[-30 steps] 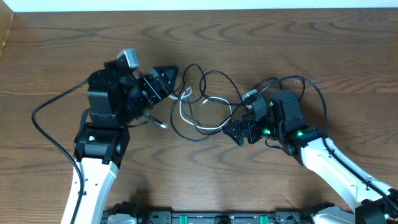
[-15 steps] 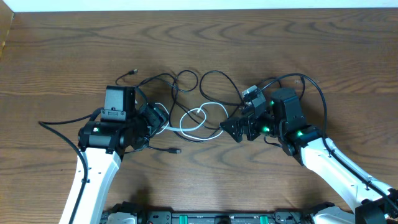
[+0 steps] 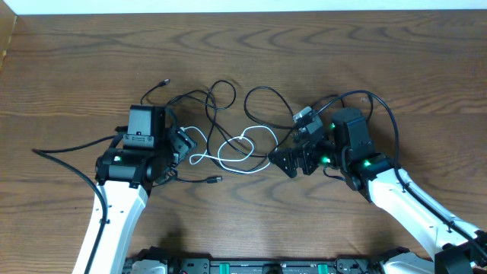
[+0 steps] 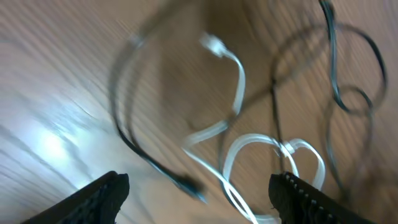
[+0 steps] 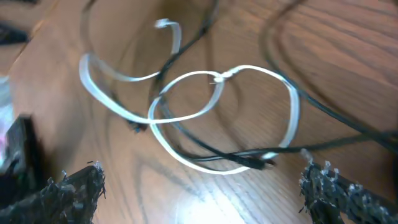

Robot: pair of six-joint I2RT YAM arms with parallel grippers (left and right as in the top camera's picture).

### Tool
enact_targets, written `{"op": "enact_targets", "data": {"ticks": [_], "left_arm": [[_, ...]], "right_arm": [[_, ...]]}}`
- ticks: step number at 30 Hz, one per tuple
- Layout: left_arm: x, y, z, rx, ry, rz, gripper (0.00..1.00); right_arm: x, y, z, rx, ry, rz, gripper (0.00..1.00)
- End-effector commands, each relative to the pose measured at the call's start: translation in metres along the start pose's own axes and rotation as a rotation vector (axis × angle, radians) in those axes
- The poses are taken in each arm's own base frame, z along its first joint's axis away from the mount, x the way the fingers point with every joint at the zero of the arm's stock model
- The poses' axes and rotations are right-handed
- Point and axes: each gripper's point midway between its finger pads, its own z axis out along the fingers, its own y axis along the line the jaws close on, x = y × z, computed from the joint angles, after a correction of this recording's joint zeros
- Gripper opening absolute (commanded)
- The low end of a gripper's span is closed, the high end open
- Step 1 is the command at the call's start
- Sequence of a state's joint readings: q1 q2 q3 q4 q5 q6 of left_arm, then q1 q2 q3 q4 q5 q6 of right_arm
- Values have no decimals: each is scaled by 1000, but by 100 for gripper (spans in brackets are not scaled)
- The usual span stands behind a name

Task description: Untangle cables

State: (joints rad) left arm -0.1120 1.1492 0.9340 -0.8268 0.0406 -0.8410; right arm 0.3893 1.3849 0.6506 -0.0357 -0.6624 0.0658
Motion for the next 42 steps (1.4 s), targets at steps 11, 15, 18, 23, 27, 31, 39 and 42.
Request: {"op": "enact_targets", "data": {"ticks": [11, 15, 18, 23, 27, 31, 39, 42], "left_arm": [[-40, 30, 2, -221, -193, 116, 78], [-40, 30, 3, -224, -190, 117, 98], [-40, 30, 3, -224, -190, 117, 98], [-40, 30, 3, -224, -190, 117, 98], [-40, 30, 3, -224, -190, 117, 98], [-40, 30, 3, -224, -190, 117, 98], [-40, 30, 3, -224, -190, 117, 98], [-40, 30, 3, -224, -190, 117, 98]], "right_arm": [[9, 52, 19, -145, 9, -537, 99], [12, 59, 27, -121, 21, -639, 99], [11, 54, 34, -64, 24, -662, 99], [1, 49, 51, -48, -26, -700, 99], [-2, 41, 70, -52, -65, -722, 98], [-1, 47, 88, -92, -109, -760, 93], [5, 77, 107, -172, -162, -834, 87], [12, 77, 113, -161, -141, -834, 80]]}}
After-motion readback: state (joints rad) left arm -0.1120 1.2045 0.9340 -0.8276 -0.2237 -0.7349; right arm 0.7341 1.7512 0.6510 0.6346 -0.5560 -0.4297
